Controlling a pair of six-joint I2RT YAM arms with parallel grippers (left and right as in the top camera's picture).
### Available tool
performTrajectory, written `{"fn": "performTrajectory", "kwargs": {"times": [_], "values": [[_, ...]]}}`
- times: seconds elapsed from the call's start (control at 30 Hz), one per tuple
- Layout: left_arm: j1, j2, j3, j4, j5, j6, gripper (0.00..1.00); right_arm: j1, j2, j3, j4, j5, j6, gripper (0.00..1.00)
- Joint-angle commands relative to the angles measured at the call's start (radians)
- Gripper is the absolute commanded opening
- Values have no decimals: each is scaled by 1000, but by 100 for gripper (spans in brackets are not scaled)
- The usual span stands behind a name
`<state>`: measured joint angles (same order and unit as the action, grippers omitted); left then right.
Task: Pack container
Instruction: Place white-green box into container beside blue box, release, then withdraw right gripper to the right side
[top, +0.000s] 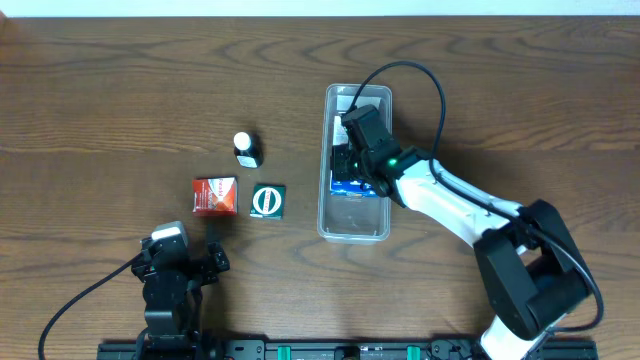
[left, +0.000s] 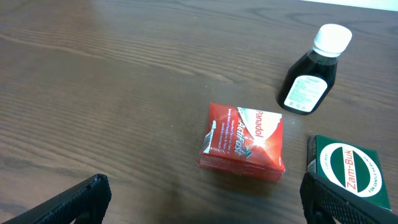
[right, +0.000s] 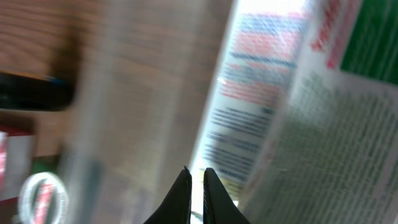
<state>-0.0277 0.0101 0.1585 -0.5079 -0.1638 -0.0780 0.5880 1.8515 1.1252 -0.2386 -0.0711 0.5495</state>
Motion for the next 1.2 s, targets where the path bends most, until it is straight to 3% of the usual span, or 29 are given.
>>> {"fn": "performTrajectory", "kwargs": {"times": [0.0, 0.53, 0.73, 1.0, 1.17], "values": [[4, -6, -17, 0, -4, -5, 98, 1, 0, 14, -4, 93, 30, 7], [4, -6, -17, 0, -4, -5, 98, -19, -16, 40, 14, 128, 14, 11], [4, -6, -17, 0, -4, -5, 98, -20, -14, 39, -8, 295, 14, 13], [4, -6, -17, 0, -4, -5, 98, -37, -14, 39, 26, 343, 13, 13], [4, -6, -17, 0, -4, -5, 98, -37, -22, 40, 117, 293, -60, 21]]}}
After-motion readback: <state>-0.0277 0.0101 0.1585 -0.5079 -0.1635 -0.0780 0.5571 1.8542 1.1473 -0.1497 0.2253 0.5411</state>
